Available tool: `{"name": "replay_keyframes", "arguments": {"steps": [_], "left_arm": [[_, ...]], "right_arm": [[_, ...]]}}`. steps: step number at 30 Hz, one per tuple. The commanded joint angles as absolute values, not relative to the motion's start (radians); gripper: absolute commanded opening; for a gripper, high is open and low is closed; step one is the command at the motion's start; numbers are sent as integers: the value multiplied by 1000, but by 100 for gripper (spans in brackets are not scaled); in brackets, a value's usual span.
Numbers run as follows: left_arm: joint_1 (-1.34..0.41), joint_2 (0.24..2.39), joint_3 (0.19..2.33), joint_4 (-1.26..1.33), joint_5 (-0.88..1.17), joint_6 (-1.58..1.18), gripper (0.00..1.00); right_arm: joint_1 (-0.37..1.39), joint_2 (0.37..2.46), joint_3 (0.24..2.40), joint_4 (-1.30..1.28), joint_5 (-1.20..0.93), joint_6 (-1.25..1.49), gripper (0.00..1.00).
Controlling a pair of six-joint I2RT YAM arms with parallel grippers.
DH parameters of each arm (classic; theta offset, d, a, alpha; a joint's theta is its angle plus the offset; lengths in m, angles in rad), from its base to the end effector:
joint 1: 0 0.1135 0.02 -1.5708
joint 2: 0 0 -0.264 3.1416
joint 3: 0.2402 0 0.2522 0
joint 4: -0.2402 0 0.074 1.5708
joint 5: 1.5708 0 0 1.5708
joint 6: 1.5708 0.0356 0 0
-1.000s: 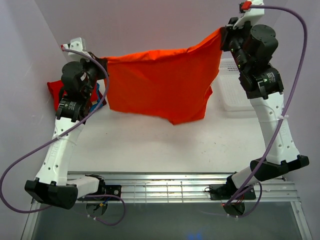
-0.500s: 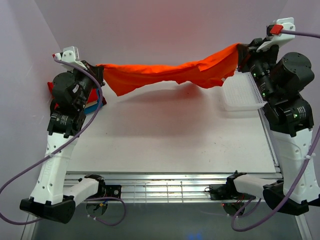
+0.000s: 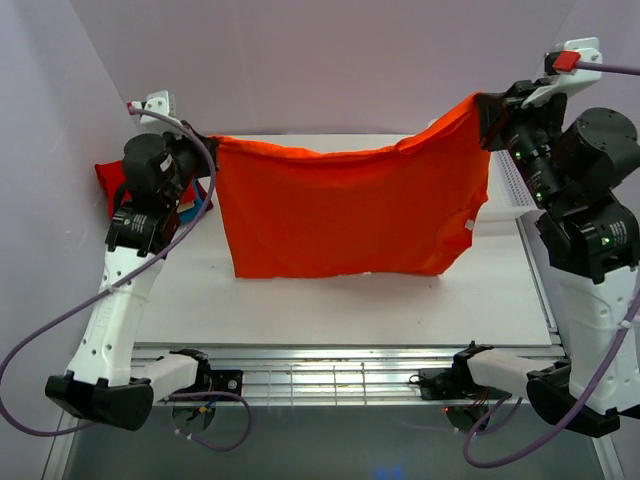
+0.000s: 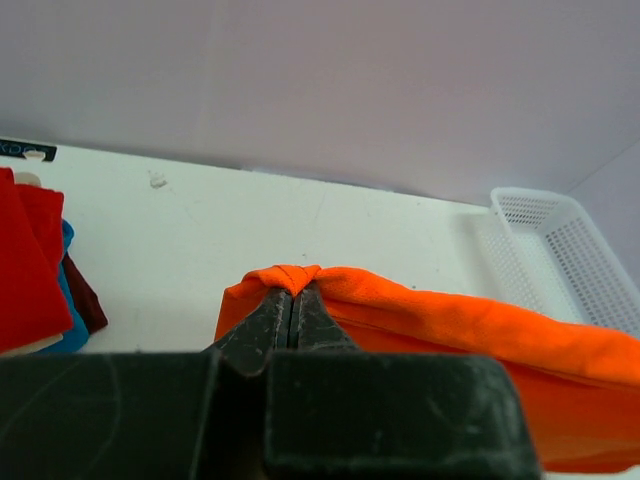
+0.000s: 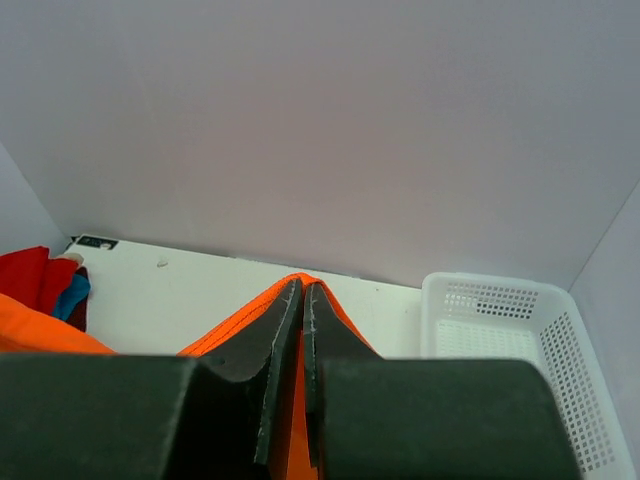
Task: Fold and stack the t-shirts
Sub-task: Flatten out the tshirt
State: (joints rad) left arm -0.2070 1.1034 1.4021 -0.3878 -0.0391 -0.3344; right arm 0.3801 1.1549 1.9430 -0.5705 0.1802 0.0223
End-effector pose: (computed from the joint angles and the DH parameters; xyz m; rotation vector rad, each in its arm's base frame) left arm 0.2221 -0.0452 0.4689 -0.1364 1.6680 -0.3777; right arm 0.1417 0.0497 0.5945 -0.0909 1.3570 0.2167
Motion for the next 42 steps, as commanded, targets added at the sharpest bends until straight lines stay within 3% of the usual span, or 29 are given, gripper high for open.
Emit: {"name": "replay_keyframes", "arguments": {"steps": [1,6,11,17,19,21,25,29,36,40,42], "left_arm": [[-207,1193,1427,-423,-64,-337,0],[-207,1386,1468,-452,-83,-344,0],[-206,1636,1593,-419,-61,-370,0],[-201,1883,2141,-506,-14,-361,0],[-201,1954,2364,-543,-18,-353,0],[-201,1957,2425,-534,-26,-341,0],[-201,1777,2260,-398,-38,-336,0],[-201,1538,1773,-184,-18,-344,0],[-202,1284,1245,-35,-26,-340,0],[-202,1267,1004,39,-2,-390,0],[-202,1281,921,60,35,-419,0]], "right_arm": [[380,1229,1893,-520,186,46,8],[379,1386,1844,-469,201,63,8],[353,1628,1945,-381,193,55,8],[324,1951,2556,-410,195,-55,8],[310,1928,2519,-353,189,-72,8],[287,1794,2366,-196,180,-74,8],[264,1674,2273,-181,179,-92,8],[262,1565,2177,-210,158,-95,8],[262,1355,1651,-184,133,-66,8],[262,1276,1251,-160,114,-8,8],[264,1269,1157,-179,92,29,8]]}}
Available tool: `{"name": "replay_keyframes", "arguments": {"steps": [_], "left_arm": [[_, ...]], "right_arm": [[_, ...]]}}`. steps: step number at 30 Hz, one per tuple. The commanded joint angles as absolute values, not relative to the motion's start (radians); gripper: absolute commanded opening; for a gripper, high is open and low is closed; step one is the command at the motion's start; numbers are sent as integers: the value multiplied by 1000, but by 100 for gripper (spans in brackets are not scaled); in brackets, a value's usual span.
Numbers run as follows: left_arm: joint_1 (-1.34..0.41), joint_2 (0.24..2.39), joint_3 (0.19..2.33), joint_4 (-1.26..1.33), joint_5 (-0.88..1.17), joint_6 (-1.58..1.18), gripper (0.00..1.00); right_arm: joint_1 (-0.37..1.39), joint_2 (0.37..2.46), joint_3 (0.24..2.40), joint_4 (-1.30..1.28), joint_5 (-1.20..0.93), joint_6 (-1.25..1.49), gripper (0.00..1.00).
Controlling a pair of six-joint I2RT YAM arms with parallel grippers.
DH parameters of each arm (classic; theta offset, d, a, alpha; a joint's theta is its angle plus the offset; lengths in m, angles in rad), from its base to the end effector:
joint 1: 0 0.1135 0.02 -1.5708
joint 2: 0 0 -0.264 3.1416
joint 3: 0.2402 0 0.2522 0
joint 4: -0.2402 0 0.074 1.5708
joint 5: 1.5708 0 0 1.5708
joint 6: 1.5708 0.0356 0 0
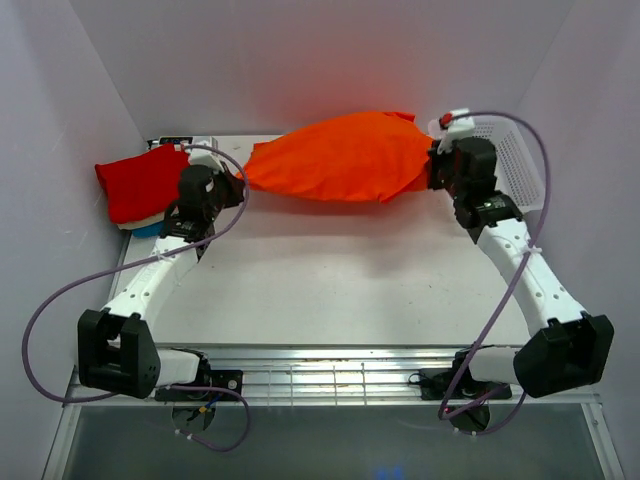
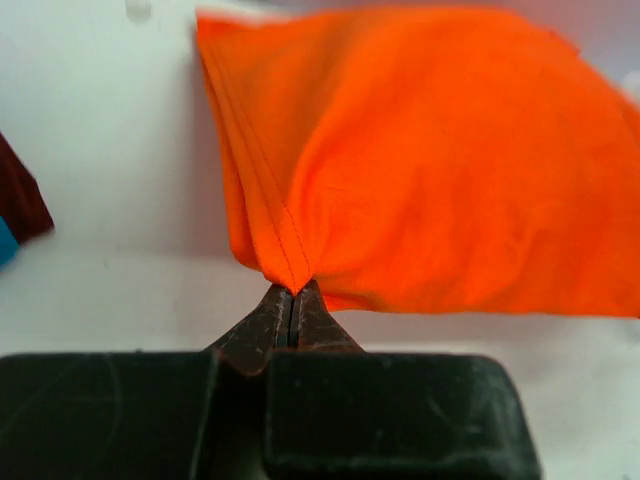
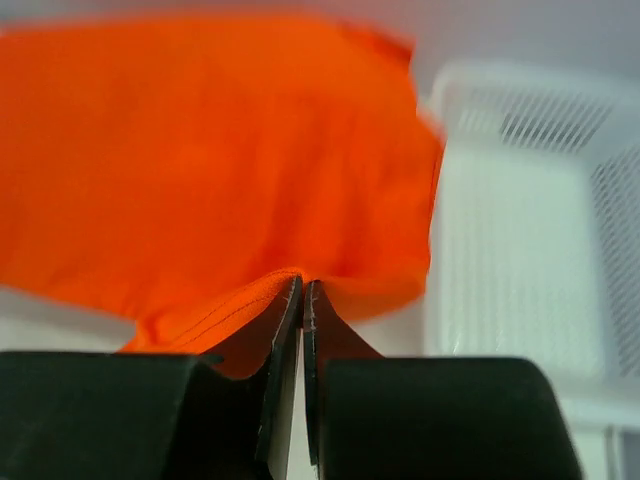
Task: Fold and stack the t-shirts
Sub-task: Flatten out the tshirt
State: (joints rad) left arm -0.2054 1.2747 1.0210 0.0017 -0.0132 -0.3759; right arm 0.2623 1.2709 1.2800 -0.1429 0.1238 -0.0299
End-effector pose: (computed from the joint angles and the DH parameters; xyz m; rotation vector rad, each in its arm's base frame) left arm 0.2950 -0.0610 0.3353 -0.1661 1.8335 -0.3973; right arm 0.2858 0.0722 0.4134 -0.1565 1.6968 0.0677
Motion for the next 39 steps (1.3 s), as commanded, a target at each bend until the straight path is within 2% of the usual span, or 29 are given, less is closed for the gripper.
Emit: {"name": "replay_keyframes", "arguments": {"steps": [1,5,10,19,28,37,39], "left_arm": [[-204,1285,851,69,43,-422,0],[-216,1308,712,87,41,-431,0],[-244,1310,618,77,22,-446,0],[-279,1338,615,-110,-106,-511,0],[-308,1292,653,-316,-235,-620,0],[-324,1221,641,-393,-304,-675,0],[-330,1221,647,-408,-313,-683,0]], "right_arm": [[264,1259,1093,-193,74,56,8],[301,1180,957,-230,72,110,8],[344,1068,913,-372,146,146,8],[391,1022,873,-646,195,228,8],[495,951,772,-758,224,389,8],[594,845,796,-910,238,488,8],[603,842,810,-929,233,489,22]]}}
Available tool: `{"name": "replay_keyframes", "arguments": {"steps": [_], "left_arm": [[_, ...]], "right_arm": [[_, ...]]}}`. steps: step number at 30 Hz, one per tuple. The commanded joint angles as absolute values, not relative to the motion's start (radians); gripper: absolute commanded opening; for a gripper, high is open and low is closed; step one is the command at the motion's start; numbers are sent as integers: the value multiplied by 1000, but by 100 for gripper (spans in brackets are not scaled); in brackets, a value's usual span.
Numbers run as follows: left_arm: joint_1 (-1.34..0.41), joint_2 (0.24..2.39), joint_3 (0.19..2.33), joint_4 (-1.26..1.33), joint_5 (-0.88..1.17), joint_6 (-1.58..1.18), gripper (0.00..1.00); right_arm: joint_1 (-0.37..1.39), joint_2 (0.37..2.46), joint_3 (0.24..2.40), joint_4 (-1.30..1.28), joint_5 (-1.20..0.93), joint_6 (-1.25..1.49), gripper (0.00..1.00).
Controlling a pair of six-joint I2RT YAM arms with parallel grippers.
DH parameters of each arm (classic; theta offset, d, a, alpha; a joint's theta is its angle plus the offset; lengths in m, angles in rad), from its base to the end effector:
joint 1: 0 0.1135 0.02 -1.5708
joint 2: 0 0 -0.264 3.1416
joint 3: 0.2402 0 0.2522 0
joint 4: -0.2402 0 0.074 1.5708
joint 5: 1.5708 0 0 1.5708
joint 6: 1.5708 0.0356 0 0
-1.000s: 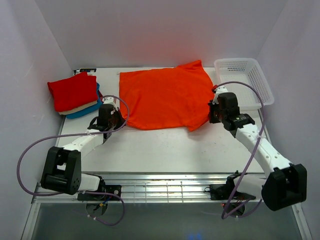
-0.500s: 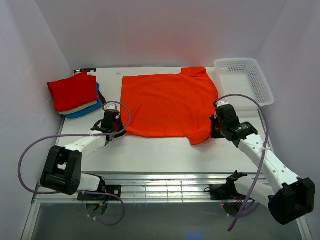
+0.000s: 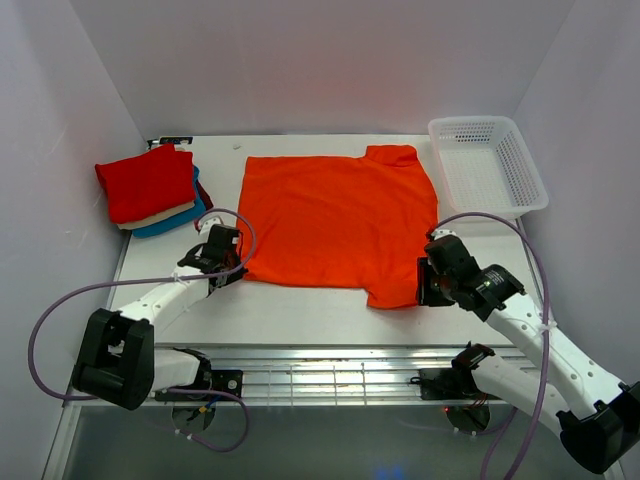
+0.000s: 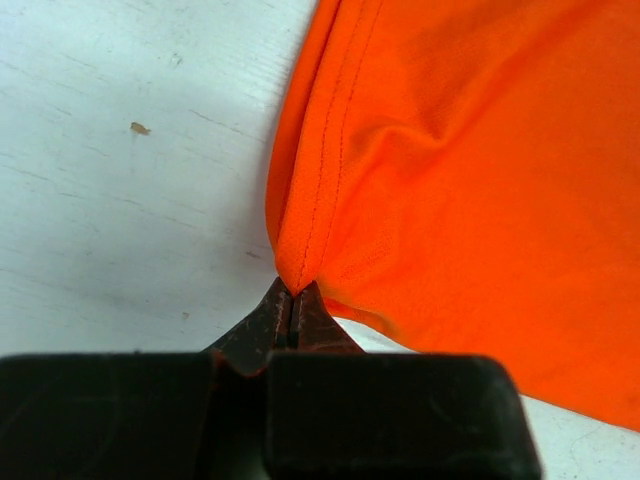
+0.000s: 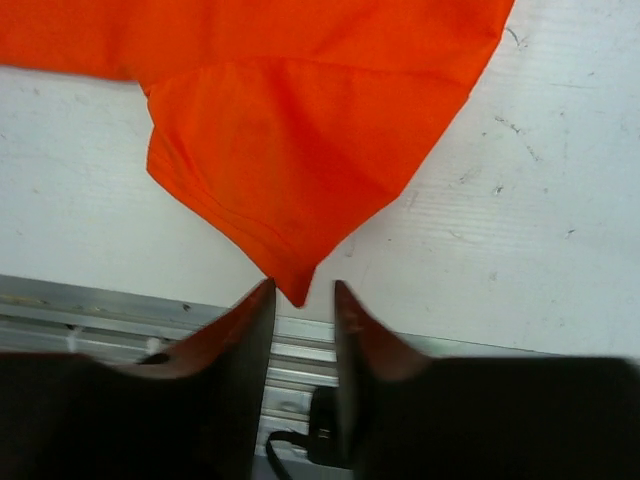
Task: Fold and stack the t-shirts
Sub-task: Flatten out the tshirt
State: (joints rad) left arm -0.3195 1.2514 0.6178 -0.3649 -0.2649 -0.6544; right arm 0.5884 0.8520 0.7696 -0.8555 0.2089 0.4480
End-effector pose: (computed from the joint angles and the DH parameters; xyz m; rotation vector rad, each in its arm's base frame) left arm 0.2201 -0.0630 0.1764 -0.5166 2.4644 -0.0502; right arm 0.1369 0.0824 0.2641 -0.0893 2.4866 0.1769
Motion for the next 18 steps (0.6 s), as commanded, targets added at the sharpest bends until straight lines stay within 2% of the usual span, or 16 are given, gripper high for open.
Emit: {"name": "replay_keyframes", "arguments": {"steps": [1,2,3,4,7,10,12,13,14,16,17,18], "left_arm": [[-331,1216,649,-411,-322,-686,5],[-334,1212,650,-422,-331,-687,12],[-337,1204,655,-428,-359,-696,18],[-341,1194,658,-433,-373,-699,35],[-347,1126,678,-434,-413,-703,67],[-354,1065,707,-402,-448,-690,70],[-356,1055,721,-344,-449,-673,70],[-356,1061,724,-313,-431,-651,69],[-356,1072,724,-248,-416,-640,67],[-356,1143,730,-184,-379,-614,55],[-356,1176,738,-146,-349,-598,29],[-356,1254,756,-131,-335,-595,7]], "right_arm": [[606,838,819,-936,236,489,42],[607,824,833,-927,235,486,55],[609,818,838,-910,238,470,56],[607,812,842,-855,239,460,57],[607,824,877,-740,218,413,71],[607,893,926,-654,244,371,74],[607,960,942,-551,273,344,68],[607,985,949,-522,281,322,55],[609,1043,954,-470,302,313,47],[604,1106,954,-413,327,299,28],[595,1176,956,-367,346,292,9],[591,1215,956,-345,350,288,8]]}}
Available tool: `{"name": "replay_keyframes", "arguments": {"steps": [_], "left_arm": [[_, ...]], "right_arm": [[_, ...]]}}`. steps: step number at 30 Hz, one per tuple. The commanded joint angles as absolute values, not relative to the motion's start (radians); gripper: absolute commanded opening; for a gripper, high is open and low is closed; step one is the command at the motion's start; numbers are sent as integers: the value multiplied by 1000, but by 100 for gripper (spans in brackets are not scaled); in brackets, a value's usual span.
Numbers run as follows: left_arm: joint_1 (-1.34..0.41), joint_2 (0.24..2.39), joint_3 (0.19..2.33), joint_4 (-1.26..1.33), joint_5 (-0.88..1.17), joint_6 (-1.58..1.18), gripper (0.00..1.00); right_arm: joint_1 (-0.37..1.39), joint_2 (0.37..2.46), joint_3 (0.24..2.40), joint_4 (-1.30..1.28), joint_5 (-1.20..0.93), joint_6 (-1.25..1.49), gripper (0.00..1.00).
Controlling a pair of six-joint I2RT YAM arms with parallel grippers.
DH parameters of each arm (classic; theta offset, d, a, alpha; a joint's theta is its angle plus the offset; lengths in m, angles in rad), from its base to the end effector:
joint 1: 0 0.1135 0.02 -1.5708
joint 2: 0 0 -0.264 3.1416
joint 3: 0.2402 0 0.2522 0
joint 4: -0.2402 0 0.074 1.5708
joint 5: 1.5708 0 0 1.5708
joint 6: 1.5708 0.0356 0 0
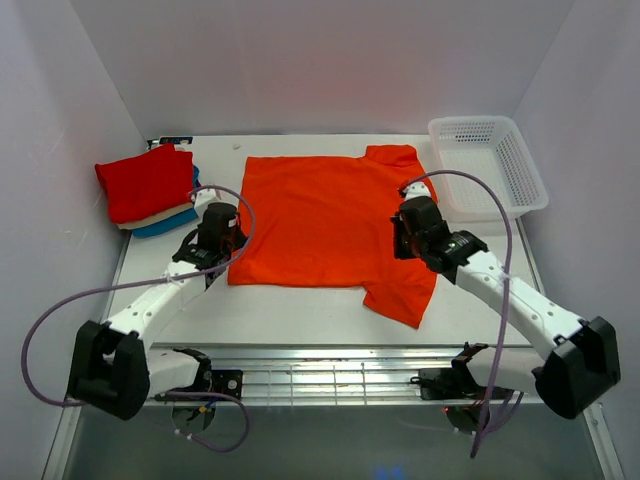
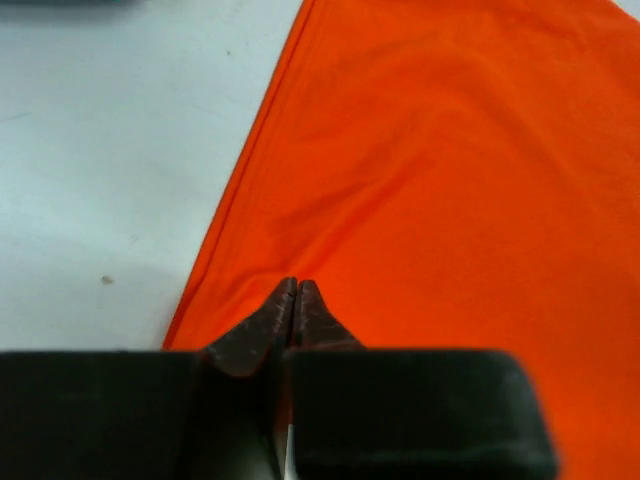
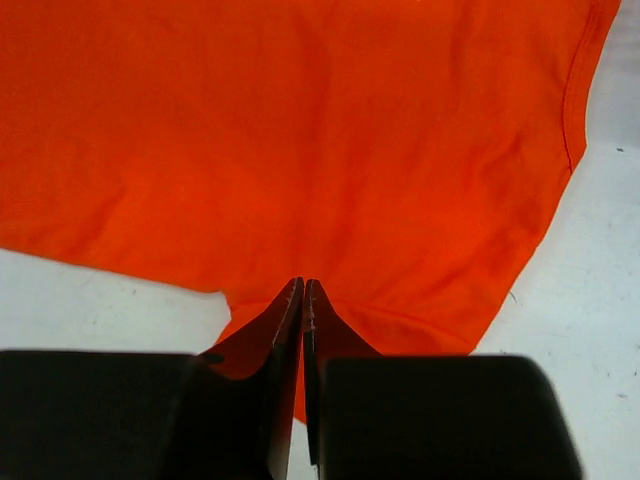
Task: Fold and stack the t-shirts
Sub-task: Flatten out the tshirt
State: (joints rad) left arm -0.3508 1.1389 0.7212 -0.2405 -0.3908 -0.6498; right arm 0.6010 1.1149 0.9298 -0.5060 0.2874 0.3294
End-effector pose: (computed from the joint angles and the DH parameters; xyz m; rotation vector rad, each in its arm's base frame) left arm 0.2322 -0.0705 0.2433 -0.5304 2.1094 -0.1338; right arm 0.2028 0.1268 0.2955 -0.1514 2.2295 0.1823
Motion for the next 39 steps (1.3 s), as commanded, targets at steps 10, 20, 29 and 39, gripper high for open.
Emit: {"name": "replay_keyframes", "arguments": {"steps": [10,20,29,39], "left_arm": [[-382,1516,712,43,-250,-578,0],[-385,1470,595,-27,-293,-627,0],[-385,1373,528,-124,-328,-707,0],[-405,1161,546,-268,-345,-722,0]], "right_arm": [[565,1549,927,-163,242,288,8],[604,1568,755,-104,178,377,8],[724,1467,606,-138,256,503,8],[833,1257,639,-351,396,584,8]]}}
